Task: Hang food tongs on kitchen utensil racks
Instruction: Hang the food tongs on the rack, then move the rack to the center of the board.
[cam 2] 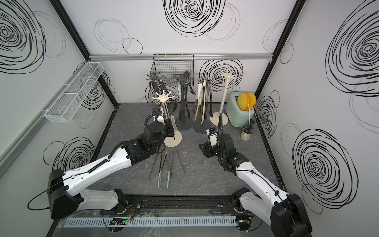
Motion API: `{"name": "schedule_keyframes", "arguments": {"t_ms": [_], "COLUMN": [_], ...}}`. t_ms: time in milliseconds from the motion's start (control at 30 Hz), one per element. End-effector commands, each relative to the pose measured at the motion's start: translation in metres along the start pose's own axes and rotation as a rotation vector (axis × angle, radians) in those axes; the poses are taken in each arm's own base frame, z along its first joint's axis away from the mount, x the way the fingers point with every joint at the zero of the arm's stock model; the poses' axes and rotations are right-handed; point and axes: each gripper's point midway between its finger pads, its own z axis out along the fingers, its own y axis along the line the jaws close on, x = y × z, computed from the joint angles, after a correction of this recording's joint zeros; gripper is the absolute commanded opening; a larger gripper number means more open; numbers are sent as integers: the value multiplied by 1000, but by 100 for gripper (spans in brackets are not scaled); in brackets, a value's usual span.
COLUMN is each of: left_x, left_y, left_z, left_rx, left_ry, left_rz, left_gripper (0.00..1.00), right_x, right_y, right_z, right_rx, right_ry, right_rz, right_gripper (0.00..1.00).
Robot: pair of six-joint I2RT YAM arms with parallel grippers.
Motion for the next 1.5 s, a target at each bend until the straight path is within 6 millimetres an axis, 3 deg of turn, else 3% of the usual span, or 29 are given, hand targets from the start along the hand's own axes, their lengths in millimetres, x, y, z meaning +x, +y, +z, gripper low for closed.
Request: {"name": "schedule_keyframes", "arguments": {"t_ms": [0,533,900,1000,1167,1467], "left_x": [29,32,52,59,72,80], "left_y": [9,7,11,11,16,51], "left_z": [8,-4,-35,-40,-44,-47], "left_rx": [-26,48,230,284,358,337], "left_ry": [79,74,48,40,34,20], "left_rz": [25,8,-5,-7,-27,-73], "left_gripper": [11,35,46,47,49,50], "right_x": [1,1,-17,-30,-74,-165], "right_y": [-1,-21,-85,-107,-140,-174], "right_z": [2,1,-18,-26,-34,-17], "right_rx": [-8,71,285,336,429,510], "right_ry": [-4,-4,-60,-111,-232,-363], "right_rz": [2,34,172,219,232,88], "right_gripper": [56,58,66,68,72,79]}}
